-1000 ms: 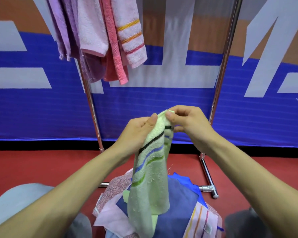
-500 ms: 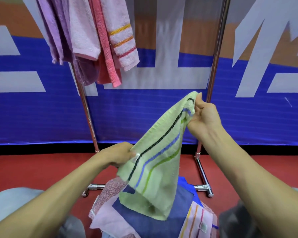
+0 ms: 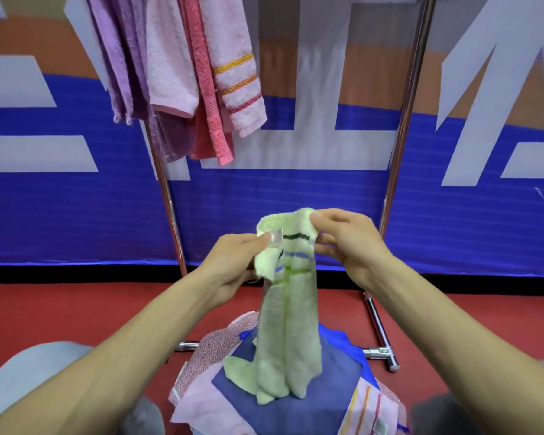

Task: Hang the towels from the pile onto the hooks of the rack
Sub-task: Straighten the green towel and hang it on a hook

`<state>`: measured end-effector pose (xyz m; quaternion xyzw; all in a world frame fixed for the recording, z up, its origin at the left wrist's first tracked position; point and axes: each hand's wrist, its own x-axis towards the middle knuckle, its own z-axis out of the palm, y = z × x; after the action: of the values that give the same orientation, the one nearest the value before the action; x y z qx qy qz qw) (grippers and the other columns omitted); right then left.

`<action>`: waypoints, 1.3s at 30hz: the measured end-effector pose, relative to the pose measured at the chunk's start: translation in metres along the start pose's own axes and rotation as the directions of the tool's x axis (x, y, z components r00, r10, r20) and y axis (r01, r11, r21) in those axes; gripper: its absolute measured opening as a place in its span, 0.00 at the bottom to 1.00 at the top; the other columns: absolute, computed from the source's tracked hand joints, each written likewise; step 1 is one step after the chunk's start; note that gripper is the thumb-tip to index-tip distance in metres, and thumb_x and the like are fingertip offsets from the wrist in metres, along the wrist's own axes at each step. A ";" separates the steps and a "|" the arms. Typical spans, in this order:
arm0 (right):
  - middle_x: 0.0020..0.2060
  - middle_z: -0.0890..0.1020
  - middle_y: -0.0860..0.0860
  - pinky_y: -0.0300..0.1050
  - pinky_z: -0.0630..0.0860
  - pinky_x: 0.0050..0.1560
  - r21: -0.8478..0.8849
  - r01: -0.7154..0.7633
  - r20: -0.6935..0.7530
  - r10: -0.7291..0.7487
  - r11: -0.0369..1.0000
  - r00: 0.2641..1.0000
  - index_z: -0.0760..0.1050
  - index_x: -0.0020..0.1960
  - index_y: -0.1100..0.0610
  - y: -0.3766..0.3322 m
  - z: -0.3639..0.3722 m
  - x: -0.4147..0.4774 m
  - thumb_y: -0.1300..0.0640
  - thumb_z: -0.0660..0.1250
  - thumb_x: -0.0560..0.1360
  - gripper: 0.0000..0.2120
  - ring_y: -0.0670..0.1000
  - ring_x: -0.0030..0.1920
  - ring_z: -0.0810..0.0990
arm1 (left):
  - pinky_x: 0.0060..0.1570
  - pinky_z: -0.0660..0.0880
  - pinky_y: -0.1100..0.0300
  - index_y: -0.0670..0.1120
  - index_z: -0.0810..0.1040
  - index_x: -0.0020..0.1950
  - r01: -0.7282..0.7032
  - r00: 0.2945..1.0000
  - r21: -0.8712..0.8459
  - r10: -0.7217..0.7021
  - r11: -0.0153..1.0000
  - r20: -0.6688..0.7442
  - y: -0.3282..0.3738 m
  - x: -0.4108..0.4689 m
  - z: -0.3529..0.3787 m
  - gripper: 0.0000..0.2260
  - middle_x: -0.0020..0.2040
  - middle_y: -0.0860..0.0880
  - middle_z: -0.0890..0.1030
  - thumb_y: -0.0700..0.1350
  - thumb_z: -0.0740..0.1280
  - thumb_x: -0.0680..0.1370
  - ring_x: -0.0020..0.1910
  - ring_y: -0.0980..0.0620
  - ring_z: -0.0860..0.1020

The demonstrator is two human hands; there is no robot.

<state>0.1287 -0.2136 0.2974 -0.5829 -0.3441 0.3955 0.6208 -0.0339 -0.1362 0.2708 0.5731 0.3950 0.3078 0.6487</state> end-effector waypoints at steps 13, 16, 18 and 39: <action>0.39 0.86 0.44 0.43 0.78 0.49 -0.658 0.469 0.352 -0.310 0.589 0.883 0.85 0.50 0.50 0.012 0.023 -0.019 0.52 0.69 0.75 0.07 0.41 0.41 0.83 | 0.32 0.80 0.63 0.31 0.80 0.52 0.119 0.988 -0.282 -0.143 0.952 -0.065 0.008 -0.013 -0.006 0.08 0.36 0.40 0.83 0.35 0.68 0.76 0.32 0.48 0.83; 0.44 0.87 0.46 0.42 0.78 0.52 -0.648 0.533 0.457 -0.282 0.544 0.843 0.83 0.54 0.53 0.011 0.021 -0.022 0.51 0.73 0.71 0.13 0.39 0.45 0.84 | 0.32 0.80 0.61 0.31 0.80 0.51 0.145 0.986 -0.335 -0.166 0.931 -0.034 0.010 -0.015 -0.007 0.07 0.40 0.37 0.84 0.35 0.67 0.76 0.34 0.46 0.84; 0.45 0.87 0.48 0.44 0.79 0.52 -0.670 0.562 0.480 -0.295 0.485 0.826 0.82 0.55 0.55 0.013 0.019 -0.021 0.53 0.75 0.70 0.15 0.42 0.47 0.84 | 0.32 0.81 0.60 0.32 0.80 0.50 0.158 0.984 -0.357 -0.177 0.921 -0.020 0.011 -0.016 -0.006 0.07 0.41 0.36 0.84 0.35 0.67 0.77 0.35 0.45 0.85; 0.36 0.85 0.46 0.39 0.78 0.42 -0.533 0.562 0.468 -0.333 0.633 0.819 0.82 0.44 0.53 -0.011 -0.009 -0.006 0.62 0.71 0.73 0.05 0.41 0.36 0.82 | 0.51 0.74 0.55 0.53 0.79 0.43 -0.515 0.857 0.682 0.302 0.520 0.417 0.019 -0.001 -0.019 0.03 0.39 0.59 0.80 0.48 0.73 0.73 0.42 0.59 0.76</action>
<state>0.1353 -0.2231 0.3076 -0.5811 -0.6922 0.1720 0.3919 -0.0498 -0.1248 0.2889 0.9045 0.2570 0.1784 0.2899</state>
